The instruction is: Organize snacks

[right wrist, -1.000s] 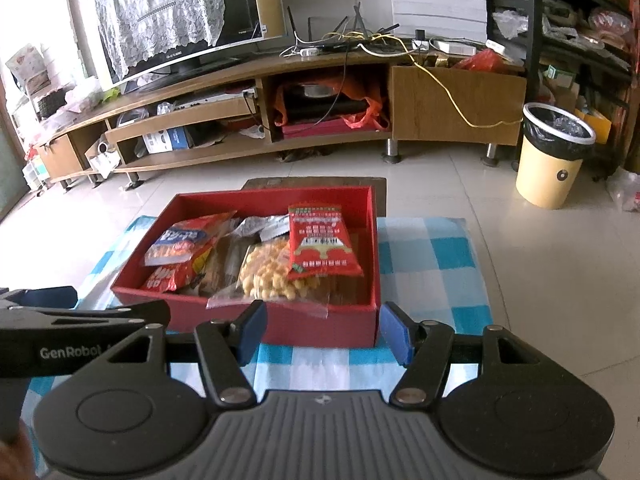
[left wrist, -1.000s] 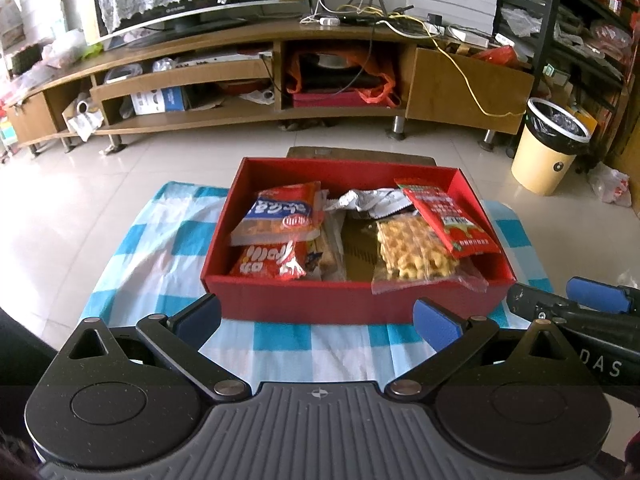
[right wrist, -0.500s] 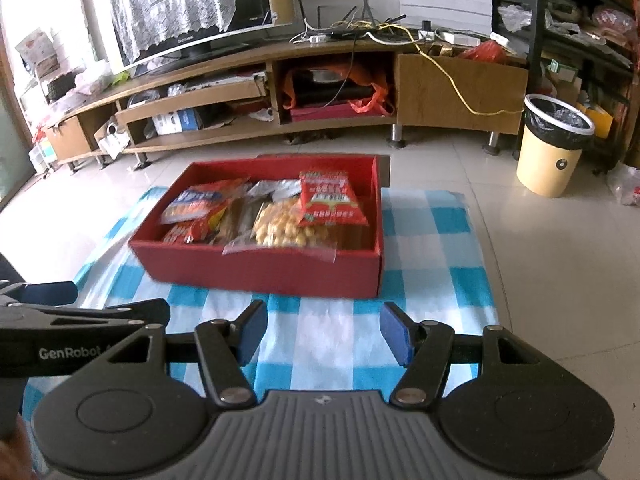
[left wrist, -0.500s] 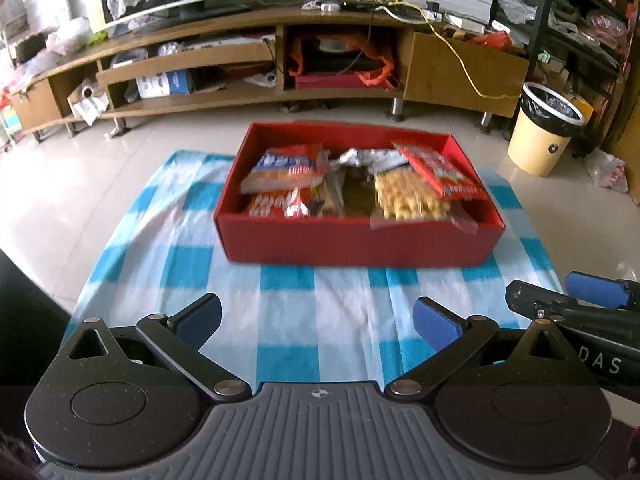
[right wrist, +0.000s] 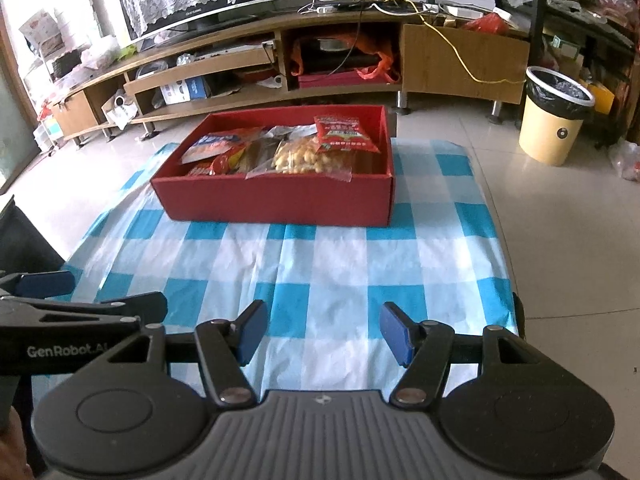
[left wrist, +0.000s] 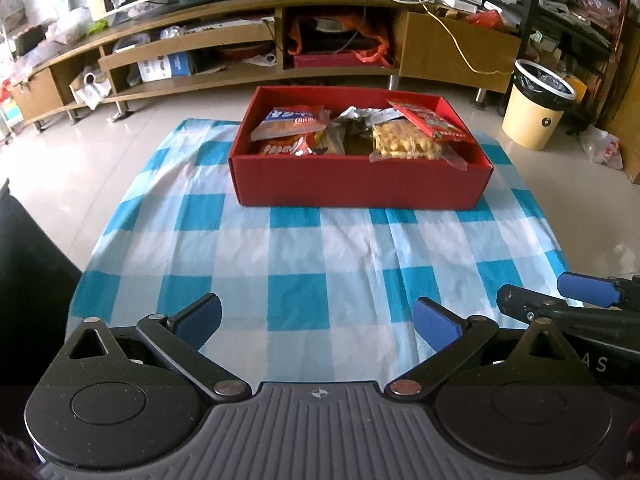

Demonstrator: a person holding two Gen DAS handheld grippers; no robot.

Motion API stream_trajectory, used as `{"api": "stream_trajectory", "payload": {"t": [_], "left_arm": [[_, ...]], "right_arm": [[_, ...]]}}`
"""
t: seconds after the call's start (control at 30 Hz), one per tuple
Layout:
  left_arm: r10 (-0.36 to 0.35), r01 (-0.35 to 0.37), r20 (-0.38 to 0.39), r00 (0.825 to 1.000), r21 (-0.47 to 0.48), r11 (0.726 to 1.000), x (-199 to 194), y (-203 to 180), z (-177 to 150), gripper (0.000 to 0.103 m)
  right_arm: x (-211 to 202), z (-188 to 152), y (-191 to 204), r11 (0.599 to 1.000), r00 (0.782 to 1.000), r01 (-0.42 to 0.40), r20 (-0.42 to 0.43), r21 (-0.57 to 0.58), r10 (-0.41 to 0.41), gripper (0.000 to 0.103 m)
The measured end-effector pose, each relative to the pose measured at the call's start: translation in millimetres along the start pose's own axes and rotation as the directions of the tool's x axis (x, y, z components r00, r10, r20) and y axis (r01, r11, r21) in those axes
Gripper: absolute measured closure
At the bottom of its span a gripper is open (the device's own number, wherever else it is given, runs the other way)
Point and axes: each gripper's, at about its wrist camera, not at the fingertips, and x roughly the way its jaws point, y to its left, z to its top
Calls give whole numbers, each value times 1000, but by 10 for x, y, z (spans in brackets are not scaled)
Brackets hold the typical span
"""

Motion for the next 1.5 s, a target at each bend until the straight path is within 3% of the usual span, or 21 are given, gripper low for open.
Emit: {"api": "stream_trajectory", "payload": {"t": [1.5], "left_arm": [[9,-9,9,1000,8,1000,-28,39,-83,1]], "right_arm": [[-14,-86,77,1000,1000,4,-20,-6,-4,45]]}}
